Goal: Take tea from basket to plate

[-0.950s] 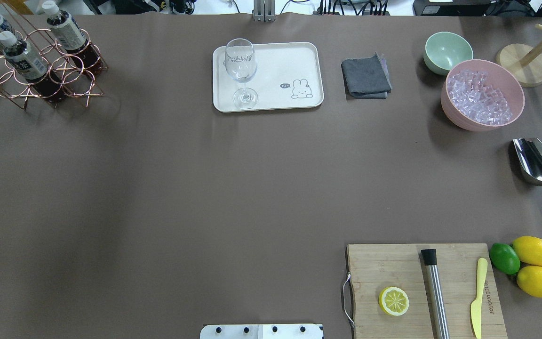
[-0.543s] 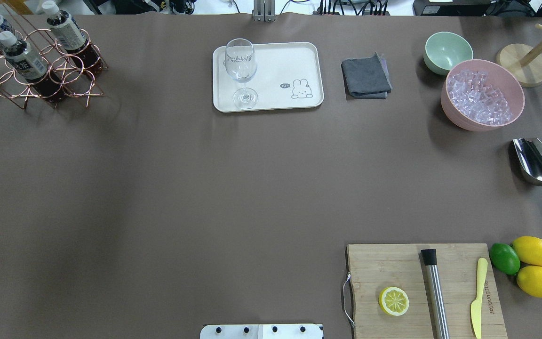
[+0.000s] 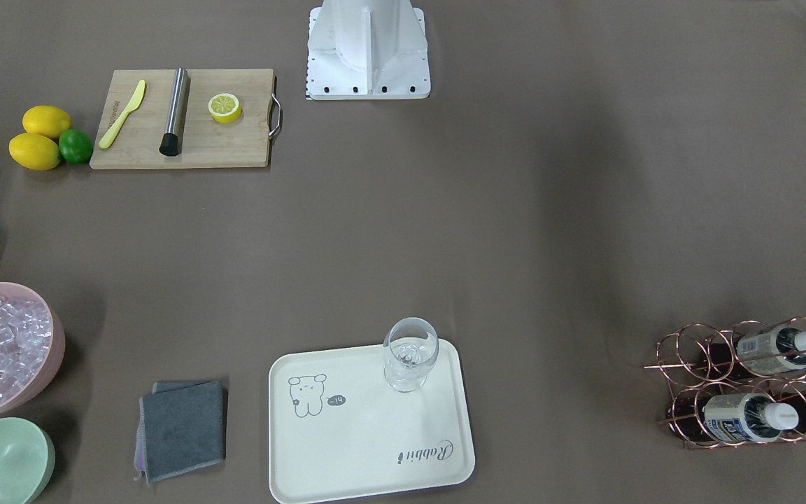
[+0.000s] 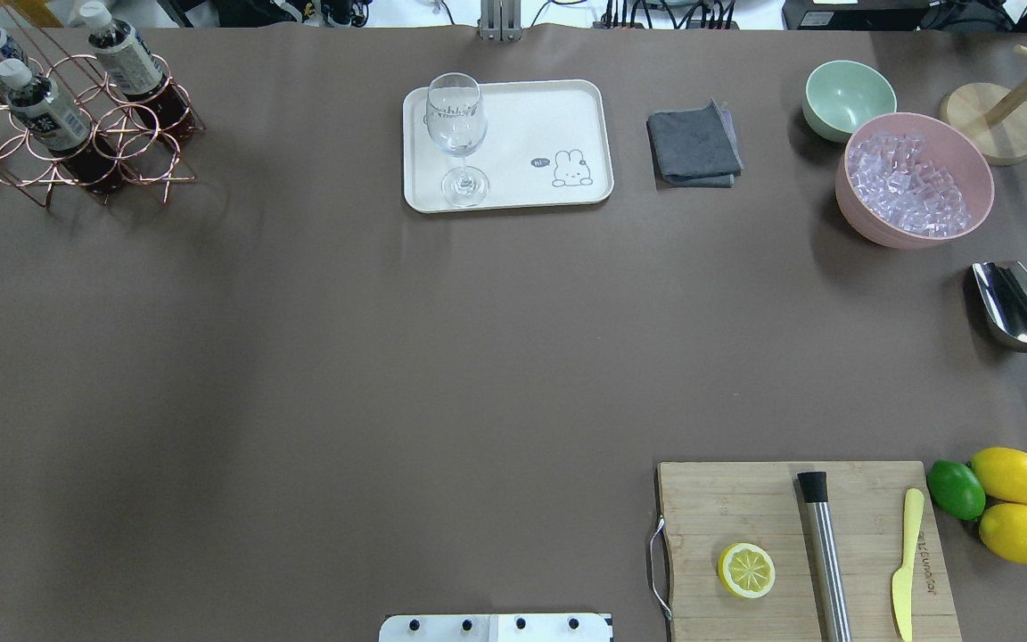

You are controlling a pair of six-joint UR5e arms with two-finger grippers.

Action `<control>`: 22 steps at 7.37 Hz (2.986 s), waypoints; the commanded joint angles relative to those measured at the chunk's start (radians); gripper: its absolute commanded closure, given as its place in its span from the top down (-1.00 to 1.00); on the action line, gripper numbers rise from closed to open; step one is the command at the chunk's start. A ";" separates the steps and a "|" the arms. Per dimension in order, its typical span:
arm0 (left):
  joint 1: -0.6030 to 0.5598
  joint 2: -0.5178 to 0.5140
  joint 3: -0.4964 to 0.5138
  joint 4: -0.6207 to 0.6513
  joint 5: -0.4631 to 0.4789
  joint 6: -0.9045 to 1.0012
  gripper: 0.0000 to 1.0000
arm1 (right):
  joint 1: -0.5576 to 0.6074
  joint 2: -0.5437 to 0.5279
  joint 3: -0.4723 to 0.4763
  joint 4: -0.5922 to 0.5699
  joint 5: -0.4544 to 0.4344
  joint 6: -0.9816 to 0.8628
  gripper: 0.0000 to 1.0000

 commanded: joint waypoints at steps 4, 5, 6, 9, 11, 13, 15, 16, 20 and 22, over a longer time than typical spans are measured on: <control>-0.002 -0.088 0.020 -0.006 0.016 -0.076 0.95 | -0.001 0.002 0.000 -0.021 -0.011 -0.002 0.99; -0.002 -0.112 0.022 -0.006 0.026 -0.100 0.96 | -0.001 0.002 0.001 -0.019 -0.010 -0.001 0.99; -0.008 -0.123 0.017 -0.009 0.029 -0.097 0.96 | -0.001 0.004 0.001 -0.019 -0.009 -0.001 0.99; -0.056 -0.163 0.022 -0.032 0.029 -0.224 0.97 | -0.001 -0.002 0.000 -0.016 -0.003 -0.001 0.99; -0.051 -0.217 0.048 -0.047 0.026 -0.333 0.96 | -0.001 -0.002 0.003 -0.016 0.000 -0.001 0.99; -0.036 -0.280 0.086 -0.116 -0.012 -0.451 0.95 | 0.001 -0.015 0.003 -0.018 -0.003 -0.001 0.99; 0.006 -0.325 0.160 -0.211 -0.017 -0.691 0.95 | 0.001 -0.019 -0.012 -0.018 -0.003 -0.004 0.99; 0.018 -0.358 0.193 -0.245 -0.017 -0.762 0.95 | 0.001 -0.021 -0.025 -0.016 -0.009 -0.002 0.99; 0.023 -0.483 0.276 -0.248 -0.017 -0.963 0.95 | 0.001 -0.019 -0.023 -0.016 -0.008 -0.011 0.99; 0.030 -0.539 0.339 -0.277 -0.017 -1.135 0.95 | 0.000 -0.019 -0.025 -0.015 -0.011 -0.010 0.99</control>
